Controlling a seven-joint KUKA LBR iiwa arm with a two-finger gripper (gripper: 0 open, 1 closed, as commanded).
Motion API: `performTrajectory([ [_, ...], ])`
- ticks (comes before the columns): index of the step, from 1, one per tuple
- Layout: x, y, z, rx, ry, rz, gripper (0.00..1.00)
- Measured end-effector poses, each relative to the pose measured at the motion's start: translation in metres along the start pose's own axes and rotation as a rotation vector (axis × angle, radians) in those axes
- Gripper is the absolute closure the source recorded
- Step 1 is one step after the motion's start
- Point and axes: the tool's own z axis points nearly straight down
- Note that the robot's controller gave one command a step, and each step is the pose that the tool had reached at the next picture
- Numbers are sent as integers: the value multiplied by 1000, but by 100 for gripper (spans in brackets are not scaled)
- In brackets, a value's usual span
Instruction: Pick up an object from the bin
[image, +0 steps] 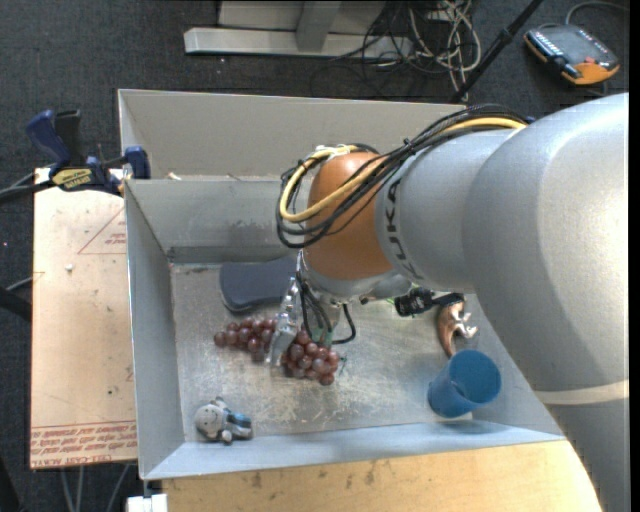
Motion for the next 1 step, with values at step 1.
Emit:
performTrajectory([
  [1,0,0,-8,1,2,0,100],
])
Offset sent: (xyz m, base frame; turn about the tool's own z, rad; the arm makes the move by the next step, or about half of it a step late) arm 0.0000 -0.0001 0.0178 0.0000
